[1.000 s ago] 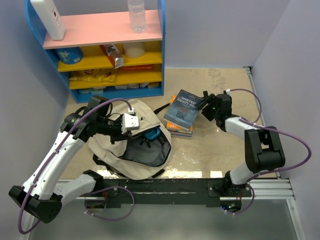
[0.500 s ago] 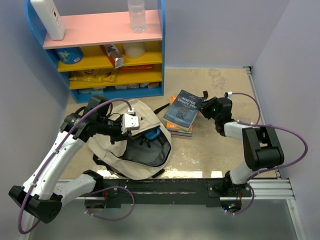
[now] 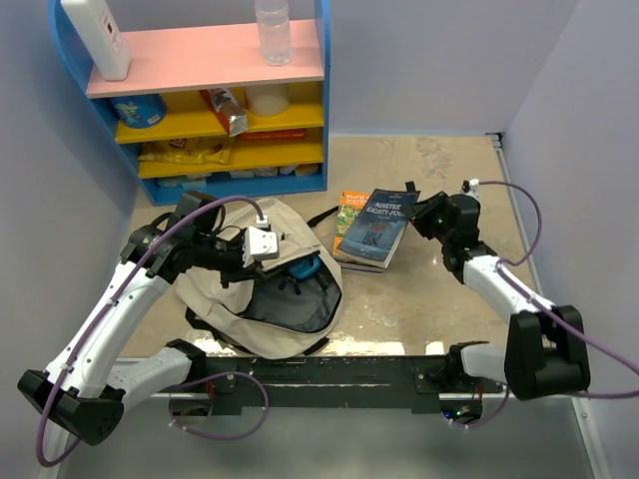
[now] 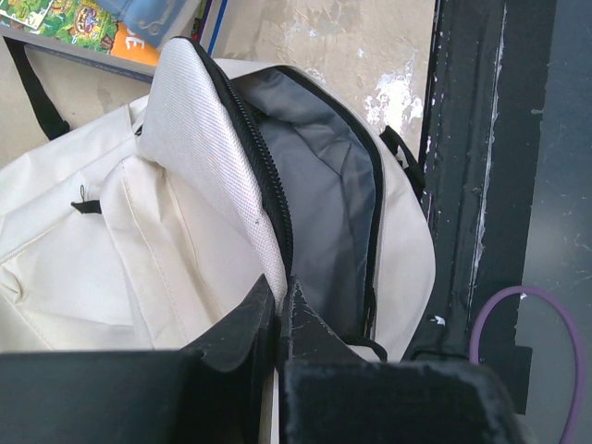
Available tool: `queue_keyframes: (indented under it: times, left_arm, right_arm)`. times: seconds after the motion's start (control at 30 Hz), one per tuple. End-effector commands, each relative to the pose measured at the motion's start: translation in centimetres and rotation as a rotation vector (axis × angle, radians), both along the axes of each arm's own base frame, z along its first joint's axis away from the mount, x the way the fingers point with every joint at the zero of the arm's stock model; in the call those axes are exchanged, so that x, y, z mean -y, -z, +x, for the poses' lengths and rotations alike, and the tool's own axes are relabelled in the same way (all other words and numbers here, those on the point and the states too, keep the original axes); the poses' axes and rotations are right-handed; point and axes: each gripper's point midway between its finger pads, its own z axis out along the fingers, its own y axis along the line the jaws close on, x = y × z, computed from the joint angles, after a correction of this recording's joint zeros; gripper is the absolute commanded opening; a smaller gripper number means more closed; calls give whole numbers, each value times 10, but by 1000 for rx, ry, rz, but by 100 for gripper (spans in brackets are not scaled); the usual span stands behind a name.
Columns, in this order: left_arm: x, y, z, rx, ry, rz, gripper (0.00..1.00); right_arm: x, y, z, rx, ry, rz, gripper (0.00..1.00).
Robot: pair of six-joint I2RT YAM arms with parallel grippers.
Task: Pack the student bag
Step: Pick up the book from the center of the board, then place the book in the student bag.
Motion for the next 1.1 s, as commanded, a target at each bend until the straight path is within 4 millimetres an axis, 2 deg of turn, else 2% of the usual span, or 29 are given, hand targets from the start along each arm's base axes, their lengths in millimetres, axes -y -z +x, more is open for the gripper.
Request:
queue_keyframes:
  times: [0.0, 0.1, 0.13, 0.2, 0.23, 0.43, 0.6, 0.77, 0.83, 0.87, 0.93, 0.97, 1.03, 1.07]
  left_arm:
    - [10, -19, -1, 46, 51, -62, 0]
    - [10, -19, -2, 49, 55, -63, 0]
    - [10, -20, -1, 50, 52, -62, 0]
    - [10, -19, -1, 50, 51, -61, 0]
    - [10, -19, -1, 52, 51, -62, 0]
    - [11, -25, 1, 66, 49, -70, 0]
    - [12, -26, 3, 61, 42, -73, 0]
    - [14, -33, 6, 75, 41, -84, 0]
    - [14, -35, 5, 75, 43, -88, 0]
    - [15, -35, 5, 73, 44, -89, 0]
    - [15, -37, 4, 73, 46, -93, 0]
    - [15, -36, 4, 72, 46, -91, 0]
    - [14, -36, 3, 73, 48, -90, 0]
    - [13, -34, 1, 69, 48, -85, 0]
  right_arm:
    - [-22, -45, -33, 69, -119, 108, 0]
    - [-38, -53, -66, 60, -208, 196, 0]
    - [-43, -47, -78, 45, -233, 221, 0]
    - [-53, -60, -100, 74, -283, 271, 0]
    - [-60, -53, -112, 40, -308, 278, 0]
    - [-88, -56, -157, -5, -419, 386, 0]
    - [-107, -65, -168, -16, -457, 452, 0]
    - [-144, -50, -176, -119, -564, 441, 0]
    - [-160, -56, -178, -118, -607, 426, 0]
    - [-167, -47, -175, -150, -609, 412, 0]
    - [-181, -58, -169, -117, -631, 420, 0]
    - [-186, -53, -163, -136, -624, 416, 0]
    - [-197, -68, -152, -90, -628, 441, 0]
    - [-201, -62, -146, -108, -614, 440, 0]
